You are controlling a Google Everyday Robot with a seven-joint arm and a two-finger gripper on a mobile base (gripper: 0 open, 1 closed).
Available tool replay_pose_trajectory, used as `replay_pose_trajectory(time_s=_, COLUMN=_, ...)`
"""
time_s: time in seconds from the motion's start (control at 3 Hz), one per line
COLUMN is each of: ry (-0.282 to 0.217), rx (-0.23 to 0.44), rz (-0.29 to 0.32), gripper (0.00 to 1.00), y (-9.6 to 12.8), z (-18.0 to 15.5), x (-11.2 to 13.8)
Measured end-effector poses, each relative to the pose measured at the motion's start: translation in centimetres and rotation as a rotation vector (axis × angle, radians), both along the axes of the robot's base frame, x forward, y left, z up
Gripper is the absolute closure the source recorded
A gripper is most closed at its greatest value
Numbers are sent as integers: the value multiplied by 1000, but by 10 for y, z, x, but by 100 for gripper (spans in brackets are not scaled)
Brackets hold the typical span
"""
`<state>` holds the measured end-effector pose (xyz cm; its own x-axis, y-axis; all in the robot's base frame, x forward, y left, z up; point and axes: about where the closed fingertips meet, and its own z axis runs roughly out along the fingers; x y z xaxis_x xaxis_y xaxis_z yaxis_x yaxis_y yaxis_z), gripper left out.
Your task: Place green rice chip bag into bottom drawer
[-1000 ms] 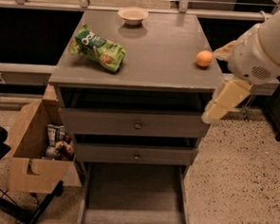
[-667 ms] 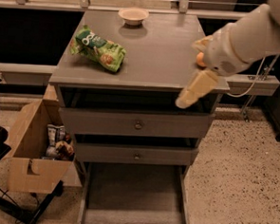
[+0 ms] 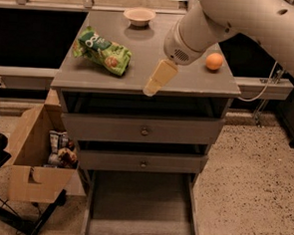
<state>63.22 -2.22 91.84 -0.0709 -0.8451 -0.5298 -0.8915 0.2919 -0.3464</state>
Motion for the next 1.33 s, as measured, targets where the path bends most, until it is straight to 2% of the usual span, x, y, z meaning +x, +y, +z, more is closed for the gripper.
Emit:
replay_pose_trajectory(time_s=0.33, ry=0, rx=0, rz=1, gripper=0, y=-1, z=0, x=0)
replay_pose_trajectory(time_s=1.0, ry=-158, rx=-47, rz=-66, gripper=0, y=24, z=29, x=84)
replay_pose_trajectory(time_s=1.33, ry=-167, rx=-31, rz=-69, gripper=0, y=53, z=35, x=125)
